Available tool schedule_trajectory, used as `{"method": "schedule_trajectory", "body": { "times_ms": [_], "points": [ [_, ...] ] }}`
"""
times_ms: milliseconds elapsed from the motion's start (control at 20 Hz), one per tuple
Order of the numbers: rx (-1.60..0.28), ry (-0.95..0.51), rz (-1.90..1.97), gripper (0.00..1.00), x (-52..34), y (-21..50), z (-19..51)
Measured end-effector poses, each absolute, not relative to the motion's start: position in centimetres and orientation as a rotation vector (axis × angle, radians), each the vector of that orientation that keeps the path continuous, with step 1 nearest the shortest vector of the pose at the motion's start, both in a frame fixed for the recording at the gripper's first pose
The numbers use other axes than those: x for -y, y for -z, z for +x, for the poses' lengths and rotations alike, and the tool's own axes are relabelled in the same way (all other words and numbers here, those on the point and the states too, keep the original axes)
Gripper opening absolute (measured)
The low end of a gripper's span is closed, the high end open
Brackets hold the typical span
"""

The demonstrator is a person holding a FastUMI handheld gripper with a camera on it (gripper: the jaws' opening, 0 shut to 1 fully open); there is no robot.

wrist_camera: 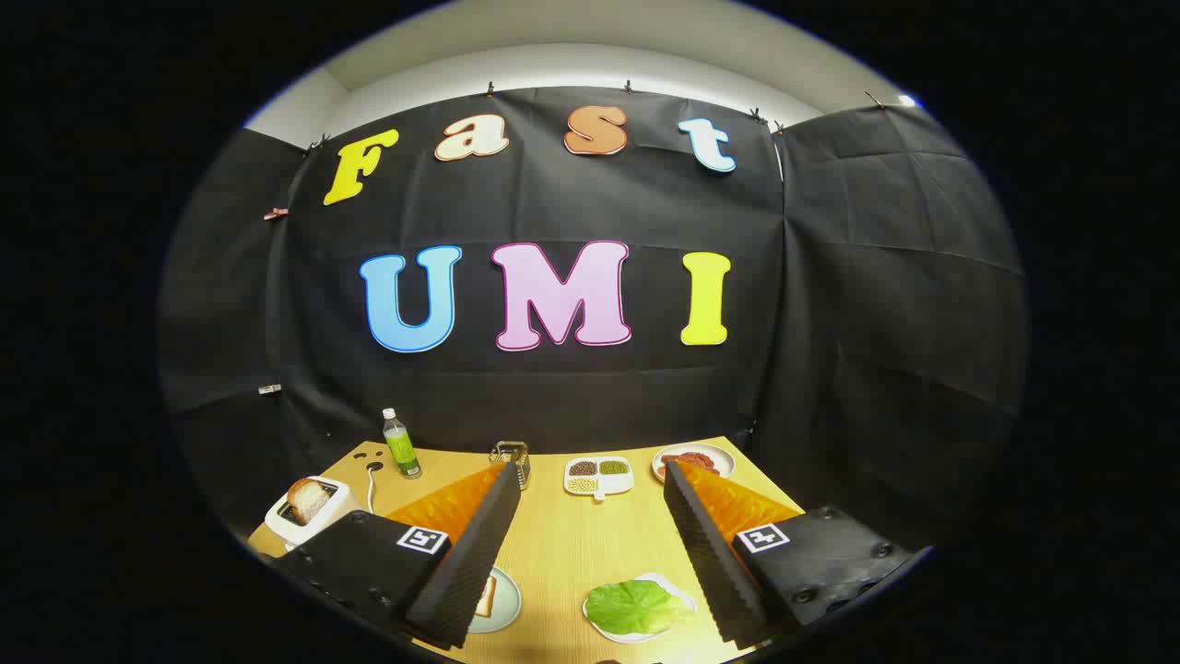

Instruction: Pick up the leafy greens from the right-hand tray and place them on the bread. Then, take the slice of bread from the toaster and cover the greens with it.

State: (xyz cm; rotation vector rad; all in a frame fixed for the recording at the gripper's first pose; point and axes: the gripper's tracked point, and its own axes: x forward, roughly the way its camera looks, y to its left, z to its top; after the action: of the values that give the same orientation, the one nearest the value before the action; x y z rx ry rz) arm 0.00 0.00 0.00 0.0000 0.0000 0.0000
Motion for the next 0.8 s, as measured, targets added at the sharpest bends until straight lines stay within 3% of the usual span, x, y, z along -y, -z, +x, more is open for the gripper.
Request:
{"method": "schedule_trajectory", "body": {
  "times_ms": [800],
  "points": [
    [-0.028,-0.005,-0.024,0.98,-1.0,0.9,-0.3]
  ]
}}
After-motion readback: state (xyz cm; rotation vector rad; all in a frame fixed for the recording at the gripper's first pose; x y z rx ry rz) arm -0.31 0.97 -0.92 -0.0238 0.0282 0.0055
